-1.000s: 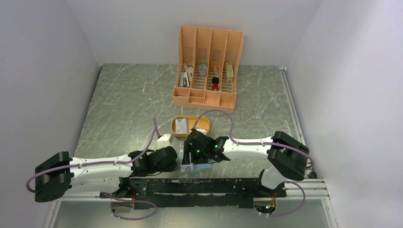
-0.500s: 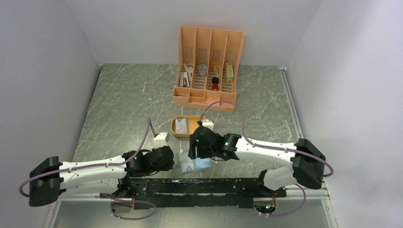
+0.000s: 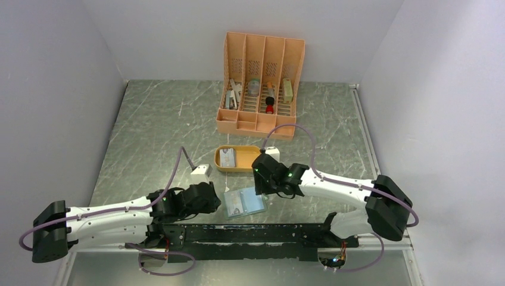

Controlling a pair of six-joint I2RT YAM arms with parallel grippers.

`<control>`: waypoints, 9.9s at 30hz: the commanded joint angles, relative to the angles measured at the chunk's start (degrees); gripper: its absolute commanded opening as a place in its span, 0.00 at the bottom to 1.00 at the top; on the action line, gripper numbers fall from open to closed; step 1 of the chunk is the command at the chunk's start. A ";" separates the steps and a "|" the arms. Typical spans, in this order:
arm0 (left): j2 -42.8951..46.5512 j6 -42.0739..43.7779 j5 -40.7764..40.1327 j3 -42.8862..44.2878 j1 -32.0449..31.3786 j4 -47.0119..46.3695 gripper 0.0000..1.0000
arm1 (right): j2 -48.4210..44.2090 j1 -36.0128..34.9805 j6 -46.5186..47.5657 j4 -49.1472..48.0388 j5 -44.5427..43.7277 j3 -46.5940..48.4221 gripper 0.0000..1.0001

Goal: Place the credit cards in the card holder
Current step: Close the card holder at the center of the board.

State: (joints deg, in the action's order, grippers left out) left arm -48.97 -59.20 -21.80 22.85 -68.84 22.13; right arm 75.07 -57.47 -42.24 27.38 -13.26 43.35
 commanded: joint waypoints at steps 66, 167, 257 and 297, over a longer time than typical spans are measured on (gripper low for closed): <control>1.16 -1.68 -3.79 1.77 -0.17 -0.83 0.38 | 2.10 -0.97 -5.38 -27.11 26.86 -6.46 0.00; -25.09 8.51 5.51 2.14 -0.08 -17.20 0.05 | -1.83 -3.86 -10.37 -24.58 19.20 -14.52 0.68; 1.40 27.76 -2.14 41.99 -0.07 -12.83 0.92 | -18.93 -8.71 76.62 -39.39 -36.18 14.71 0.00; -31.67 13.54 -16.83 78.62 -0.09 9.06 0.81 | -18.35 -9.68 88.18 -52.28 -29.45 11.33 0.00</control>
State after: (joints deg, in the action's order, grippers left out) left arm -79.68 -43.68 -35.88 100.68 -68.64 22.83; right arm 56.73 -66.30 44.27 -21.21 -42.98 51.92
